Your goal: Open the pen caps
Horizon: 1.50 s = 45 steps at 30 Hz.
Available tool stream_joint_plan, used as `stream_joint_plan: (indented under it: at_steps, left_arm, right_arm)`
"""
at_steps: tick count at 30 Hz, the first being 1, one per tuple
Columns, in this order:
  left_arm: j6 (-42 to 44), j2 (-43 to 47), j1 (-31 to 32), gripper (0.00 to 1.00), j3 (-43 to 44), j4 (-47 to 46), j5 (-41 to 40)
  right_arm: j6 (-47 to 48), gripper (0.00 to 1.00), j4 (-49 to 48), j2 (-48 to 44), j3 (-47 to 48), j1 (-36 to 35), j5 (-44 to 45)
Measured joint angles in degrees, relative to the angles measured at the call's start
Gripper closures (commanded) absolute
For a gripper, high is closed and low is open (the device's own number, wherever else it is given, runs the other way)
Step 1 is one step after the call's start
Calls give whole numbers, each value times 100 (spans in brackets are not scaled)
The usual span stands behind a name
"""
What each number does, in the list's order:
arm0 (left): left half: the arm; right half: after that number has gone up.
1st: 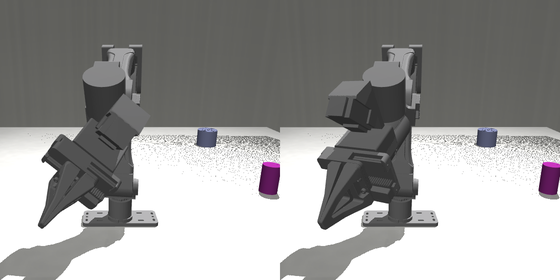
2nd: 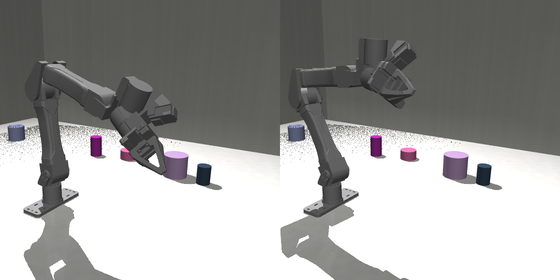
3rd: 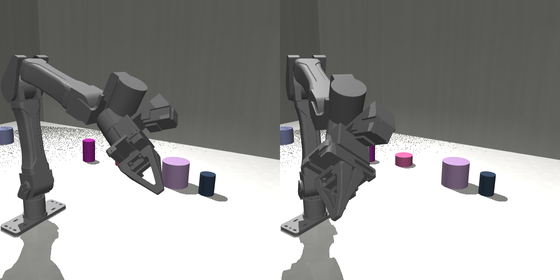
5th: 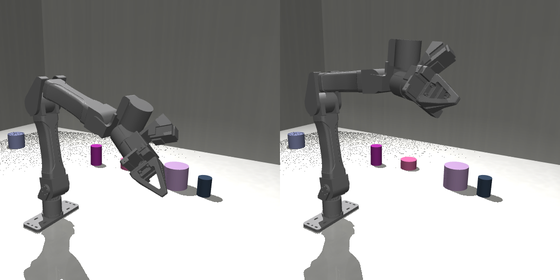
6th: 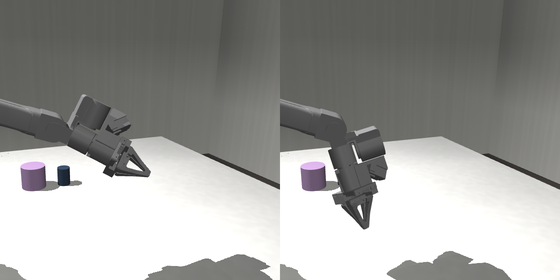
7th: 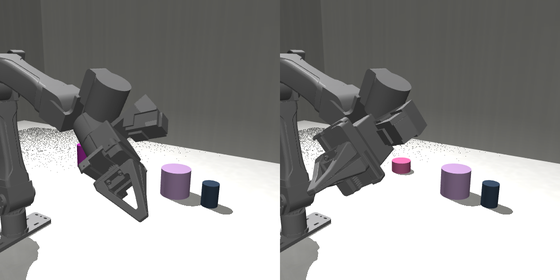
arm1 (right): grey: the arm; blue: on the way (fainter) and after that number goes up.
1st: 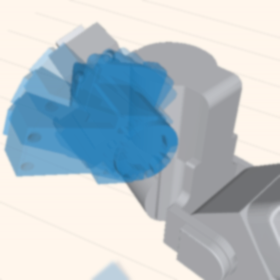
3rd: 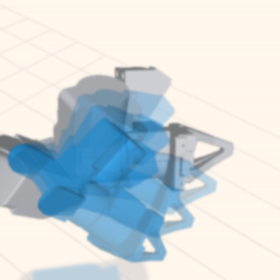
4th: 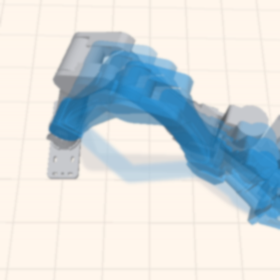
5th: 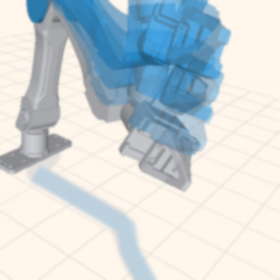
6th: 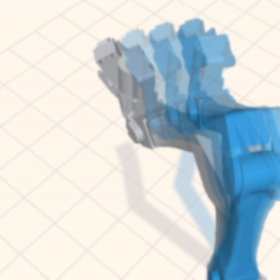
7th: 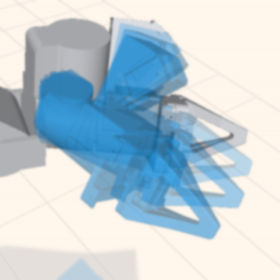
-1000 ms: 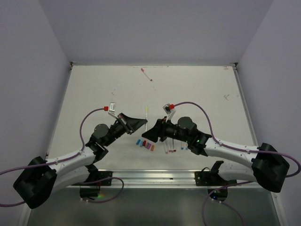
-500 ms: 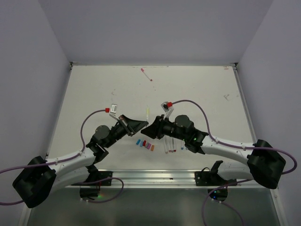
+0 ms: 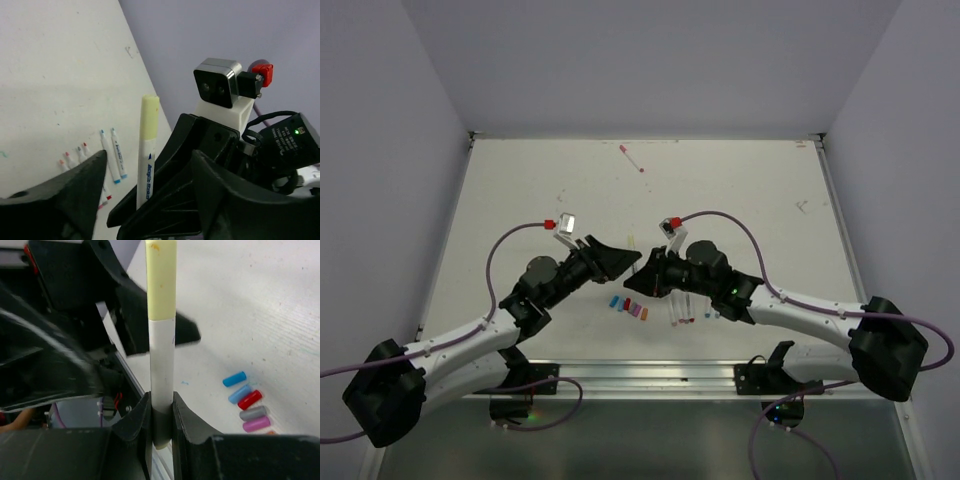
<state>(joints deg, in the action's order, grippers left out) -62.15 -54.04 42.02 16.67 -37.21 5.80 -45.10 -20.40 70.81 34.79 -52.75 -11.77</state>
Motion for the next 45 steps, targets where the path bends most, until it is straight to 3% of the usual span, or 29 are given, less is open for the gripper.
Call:
stream_joint_plan:
  at_steps: [5, 9, 20, 29, 33, 35, 42, 45]
  left_arm:
    - [640, 160, 2, 18, 544, 614, -151]
    - [1001, 195, 2, 35, 715, 728, -127]
    - [1241, 155, 2, 56, 494, 476, 494]
    - [1318, 376, 2, 74, 407, 372, 723]
    - [1283, 361, 0, 92, 407, 354, 739]
    - [1272, 328, -4, 92, 407, 345, 745]
    - [1309, 315, -26, 65, 407, 404, 752]
    - [1346, 317, -26, 63, 407, 442, 809]
  right_arm:
    - [175, 100, 643, -297, 92, -2, -225]
    - [289, 100, 848, -448, 98, 4, -739]
    - [-114, 100, 131, -450, -157, 299, -2087]
    - [-542, 100, -555, -308, -367, 446, -2590]
    - [-581, 100, -828, -168, -424, 479, -2712]
    - [-592, 100, -885, -125, -431, 485, -2745]
    - [-651, 100, -1196, 17, -522, 522, -2861]
    - [-745, 100, -1292, 57, -575, 525, -2894]
